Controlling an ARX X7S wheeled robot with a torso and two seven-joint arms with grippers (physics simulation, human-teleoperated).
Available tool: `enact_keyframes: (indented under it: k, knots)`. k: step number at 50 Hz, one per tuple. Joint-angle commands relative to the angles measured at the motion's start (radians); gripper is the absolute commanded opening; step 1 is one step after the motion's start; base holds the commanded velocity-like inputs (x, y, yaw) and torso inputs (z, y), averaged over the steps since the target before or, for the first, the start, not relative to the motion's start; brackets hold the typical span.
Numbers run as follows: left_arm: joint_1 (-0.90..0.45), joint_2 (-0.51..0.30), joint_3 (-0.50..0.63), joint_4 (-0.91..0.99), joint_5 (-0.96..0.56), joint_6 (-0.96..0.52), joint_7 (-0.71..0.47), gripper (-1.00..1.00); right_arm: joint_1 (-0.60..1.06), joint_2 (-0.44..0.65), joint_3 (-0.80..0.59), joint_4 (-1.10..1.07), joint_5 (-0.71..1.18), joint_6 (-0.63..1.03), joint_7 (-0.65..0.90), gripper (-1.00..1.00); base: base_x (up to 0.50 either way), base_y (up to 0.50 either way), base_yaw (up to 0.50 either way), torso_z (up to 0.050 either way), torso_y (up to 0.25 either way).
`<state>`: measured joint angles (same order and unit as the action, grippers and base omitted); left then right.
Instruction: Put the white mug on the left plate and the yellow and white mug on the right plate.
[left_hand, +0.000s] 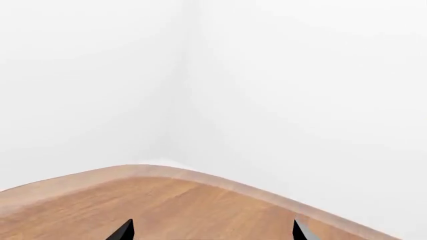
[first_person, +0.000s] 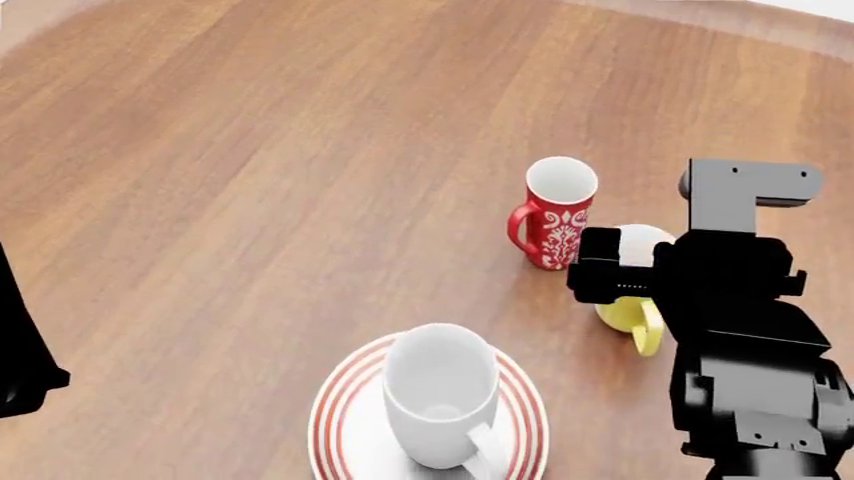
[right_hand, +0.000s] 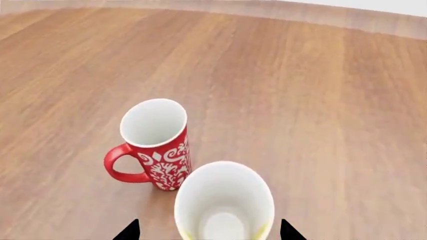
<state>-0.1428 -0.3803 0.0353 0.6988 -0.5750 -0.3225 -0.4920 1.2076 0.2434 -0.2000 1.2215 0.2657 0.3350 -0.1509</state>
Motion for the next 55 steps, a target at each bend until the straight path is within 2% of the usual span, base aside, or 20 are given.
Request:
enact_keyframes:
  k: [1,6,15,23,31,35,40,48,55]
  knots:
    - [-0.003,0.002,-0.007,-0.005,-0.014,0.0,-0.01,1.0,-0.068,0.019,0.011,-0.159,0.018,0.085,0.026,1.0,0.0,0.0,0.0,0.0,0.0]
    - [-0.003,0.002,-0.008,-0.008,-0.013,0.003,-0.011,1.0,-0.103,0.027,0.018,-0.208,0.027,0.106,0.036,1.0,0.0,0.0,0.0,0.0,0.0]
    - [0.006,-0.008,0.003,0.007,0.001,0.027,0.007,1.0,-0.108,0.031,0.025,-0.152,0.028,0.074,0.034,1.0,0.0,0.0,0.0,0.0,0.0]
    - [0.005,-0.008,0.0,-0.001,-0.009,0.031,0.008,1.0,-0.109,0.033,0.027,-0.154,0.031,0.076,0.036,1.0,0.0,0.0,0.0,0.013,-0.244]
    - [0.0,-0.009,0.005,-0.008,0.012,0.031,-0.004,1.0,-0.103,0.029,0.029,-0.123,0.03,0.05,0.03,1.0,0.0,0.0,0.0,0.001,0.0]
    - [0.007,-0.018,0.014,0.001,0.017,0.04,0.013,1.0,-0.099,0.027,0.028,-0.117,0.03,0.048,0.029,1.0,0.0,0.0,0.0,0.009,-0.237]
    - [0.006,-0.014,0.003,-0.006,0.003,0.043,0.008,1.0,-0.106,0.027,0.029,-0.142,0.033,0.063,0.033,1.0,0.0,0.0,0.0,0.014,-0.179]
    - [0.004,-0.011,0.003,-0.007,0.001,0.046,0.001,1.0,-0.105,0.029,0.016,-0.153,0.027,0.076,0.023,1.0,0.0,0.0,0.0,0.016,-0.019]
    - [0.006,-0.01,0.007,-0.009,0.004,0.05,0.0,1.0,-0.132,0.042,0.015,-0.244,0.031,0.118,0.04,1.0,0.0,0.0,0.0,0.015,-0.018]
